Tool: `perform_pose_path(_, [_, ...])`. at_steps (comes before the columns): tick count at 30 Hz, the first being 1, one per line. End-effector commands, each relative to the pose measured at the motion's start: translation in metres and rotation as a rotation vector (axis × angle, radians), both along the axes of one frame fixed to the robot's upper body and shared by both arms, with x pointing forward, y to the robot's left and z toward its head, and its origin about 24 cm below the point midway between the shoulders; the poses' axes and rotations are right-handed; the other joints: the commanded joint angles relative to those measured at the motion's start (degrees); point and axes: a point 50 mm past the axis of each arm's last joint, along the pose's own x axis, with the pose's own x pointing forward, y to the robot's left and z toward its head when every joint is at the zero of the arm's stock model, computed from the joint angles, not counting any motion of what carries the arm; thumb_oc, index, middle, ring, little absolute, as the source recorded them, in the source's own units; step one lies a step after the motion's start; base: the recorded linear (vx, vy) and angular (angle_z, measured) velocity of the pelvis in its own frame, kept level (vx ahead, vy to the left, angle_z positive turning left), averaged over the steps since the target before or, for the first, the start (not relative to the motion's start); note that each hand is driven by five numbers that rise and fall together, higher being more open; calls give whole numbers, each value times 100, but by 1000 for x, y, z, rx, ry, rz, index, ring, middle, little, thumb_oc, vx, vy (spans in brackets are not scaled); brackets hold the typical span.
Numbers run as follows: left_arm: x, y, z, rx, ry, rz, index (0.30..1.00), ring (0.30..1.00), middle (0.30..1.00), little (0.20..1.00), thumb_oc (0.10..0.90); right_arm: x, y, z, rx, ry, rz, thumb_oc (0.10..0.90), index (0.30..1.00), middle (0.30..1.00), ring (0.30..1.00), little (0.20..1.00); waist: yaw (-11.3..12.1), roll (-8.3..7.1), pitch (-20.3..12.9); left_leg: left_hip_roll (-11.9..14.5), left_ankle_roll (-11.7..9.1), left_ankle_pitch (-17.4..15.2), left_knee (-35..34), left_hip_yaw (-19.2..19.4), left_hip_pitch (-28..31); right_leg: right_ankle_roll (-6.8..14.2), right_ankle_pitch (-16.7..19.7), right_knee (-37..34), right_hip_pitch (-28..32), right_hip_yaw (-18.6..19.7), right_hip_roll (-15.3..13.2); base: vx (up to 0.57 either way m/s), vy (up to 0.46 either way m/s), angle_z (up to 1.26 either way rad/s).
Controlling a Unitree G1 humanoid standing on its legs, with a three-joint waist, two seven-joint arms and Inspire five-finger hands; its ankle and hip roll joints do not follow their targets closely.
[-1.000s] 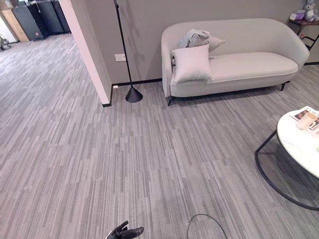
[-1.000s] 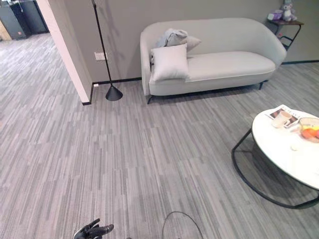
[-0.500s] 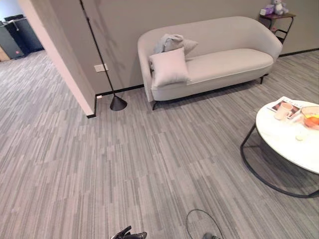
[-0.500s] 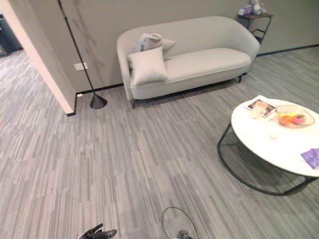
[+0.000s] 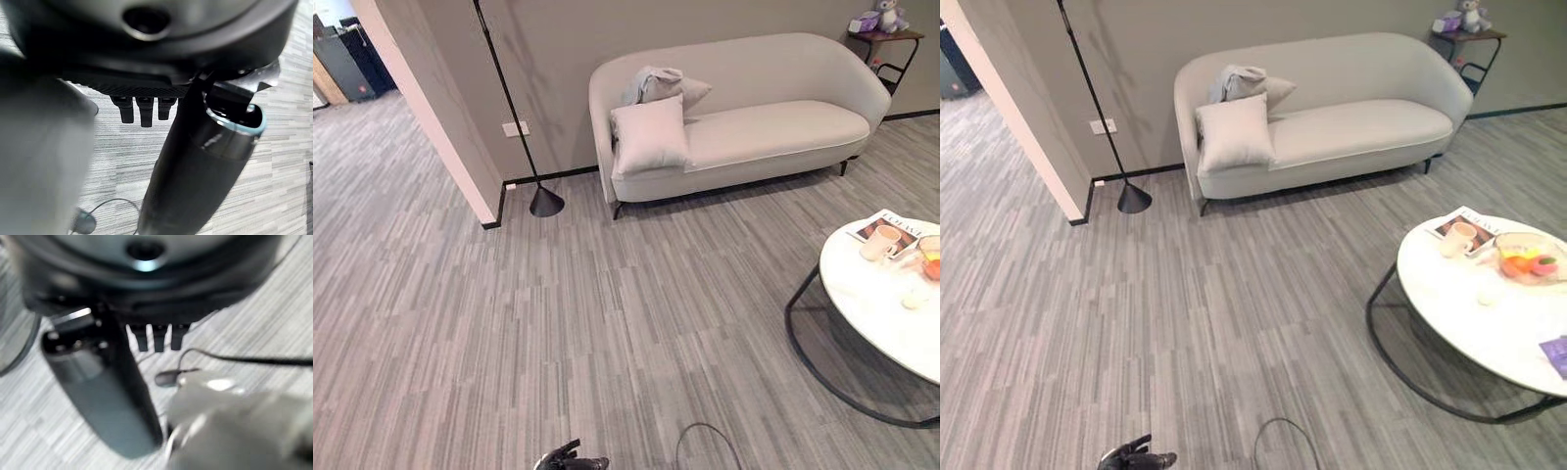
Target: Hang the clothes on the sofa on the clothes rack.
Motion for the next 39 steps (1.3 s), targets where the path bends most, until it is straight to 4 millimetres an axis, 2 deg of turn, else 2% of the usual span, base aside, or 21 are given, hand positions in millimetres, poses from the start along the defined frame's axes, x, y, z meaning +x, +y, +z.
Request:
perform_pose_path(1, [15,-15,4,-33,-71,-12,900,900,900,900,800,4,-13,5,-58,13,7,800,900,900,900,900,175,-105,163,-10,206,925,728,139,334,-149,87,-367,19,136,-77,200,-131,13])
perform_pose_path(4, [21,-5,7,-33,-108,107,900,900,900,900,800,21,-9,6,-61,-47,22,800,900,900,900,900,389,-265,275,-255,437,289,-7,442,-435,-5,-126,-367,249,266,-128,288,-42,18])
perform_pose_path(5, [19,4,7,-19,-114,178,900,900,900,900,800,37,4,5,-35,-108,86,800,900,900,900,900,614,-263,244,-626,517,419,-1385,431,-774,82,-287,-367,356,369,-43,402,59,39])
perform_pose_path(6, [16,7,6,-14,-104,203,900,900,900,900,800,41,12,4,-21,-125,116,800,900,900,900,900,719,-231,223,-751,501,723,-2029,302,-834,98,-368,-367,420,457,45,423,42,21])
perform_pose_path(8, [6,12,4,-13,-67,275,900,900,900,900,800,51,25,3,4,-156,156,800,900,900,900,900,912,-276,237,-961,439,994,-2710,1,-1105,64,-568,-367,628,636,167,339,-15,-14])
perform_pose_path(10, [-11,22,0,-19,-21,428,900,900,900,900,800,61,43,3,40,-200,195,800,900,900,900,900,1020,-279,151,-1035,452,1164,-2691,-130,-1182,21,-778,-367,961,853,312,542,55,-93])
perform_pose_path(15, [-27,28,-2,1,25,434,900,900,900,900,800,58,63,-1,95,-207,259,800,900,900,900,900,1049,-422,-3,-1201,672,1095,-2480,-67,-984,92,-807,-239,1259,993,148,369,113,-59])
perform_pose_path(16, [-24,33,0,37,23,357,900,900,900,900,800,55,71,-2,121,-198,288,800,900,900,900,900,1052,-506,-149,-1346,907,826,-2422,110,-717,291,-800,605,1073,1046,-117,571,334,3])
perform_pose_path(17, [-16,34,2,51,3,296,900,900,900,900,800,56,74,-2,131,-207,291,800,900,900,900,900,952,-501,-145,-1516,1110,590,-2460,200,-346,509,-430,1678,688,1035,-398,656,419,-28])
perform_pose_path(19, [-7,31,3,49,-22,239,900,900,900,900,800,58,70,-1,128,-217,277,800,900,900,900,900,781,-387,-51,-1627,1315,386,-2513,262,5,672,250,2884,258,1040,-661,277,253,-54])
perform_pose_path(20, [-7,31,3,48,-22,239,900,900,900,900,800,58,70,-1,128,-217,277,800,900,900,900,900,789,-369,-68,-1606,1313,388,-2507,267,-18,667,272,2865,241,1045,-639,175,204,-39])
perform_pose_path(21, [-4,29,4,56,-22,189,900,900,900,900,800,59,69,-1,125,-220,270,800,900,900,900,900,638,-286,24,-1655,1416,278,-2535,299,209,710,556,3489,68,993,-794,153,185,7])
perform_pose_path(24, [-5,29,3,57,-3,147,900,900,900,900,800,51,69,-3,130,-199,276,800,900,900,900,900,412,-79,58,-1574,1486,55,-2729,305,735,603,442,4242,-509,693,-1032,301,181,10])
perform_pose_path(27, [-4,31,3,56,-4,149,900,900,900,900,800,48,68,-3,132,-197,273,800,900,900,900,900,303,-38,109,-1510,1413,-82,-2770,221,995,477,221,3590,-791,489,-1008,294,-44,-10])
perform_pose_path(29, [-3,30,3,61,-3,145,900,900,900,900,800,54,67,-1,129,-224,261,800,900,900,900,900,205,-91,177,-1463,1259,-314,-2771,183,1224,451,146,1897,-989,461,-985,426,-231,20])
perform_pose_path(30, [-2,27,3,59,-2,140,900,900,900,900,800,58,67,0,134,-239,236,800,900,900,900,900,89,-169,204,-1426,1123,-463,-2822,78,1414,628,578,577,-1129,872,-923,366,-197,25])
perform_pose_path(34, [-3,23,2,51,2,121,900,900,900,900,800,56,68,0,152,-239,244,800,900,900,900,900,-43,-328,105,-1370,989,-757,-2854,-116,1730,864,1085,-187,-1265,1461,-927,372,-130,52])
perform_pose_path(35, [-3,23,2,51,2,121,900,900,900,900,800,56,68,0,152,-238,244,800,900,900,900,900,-52,-320,112,-1359,987,-763,-2854,-124,1743,864,1089,-204,-1238,1445,-919,513,-218,79])
perform_pose_path(37, [-8,26,1,62,14,141,900,900,900,900,800,49,68,-2,156,-218,254,800,900,900,900,900,-21,-419,-70,-1135,895,-836,-2854,-382,1894,769,1089,-99,-1117,1485,-773,490,-302,99])
perform_pose_path(38, [-7,29,2,62,4,184,900,900,900,900,800,52,64,-1,139,-224,258,800,900,900,900,900,35,-401,-141,-852,750,-658,-2674,-497,1829,674,1013,-94,-1006,1334,-586,413,-355,95])
perform_pose_path(39, [-8,30,2,64,5,201,900,900,900,900,800,54,64,0,137,-232,262,800,900,900,900,900,62,-397,-173,-753,674,-526,-2512,-558,1761,626,983,-158,-923,1258,-503,384,-359,70])
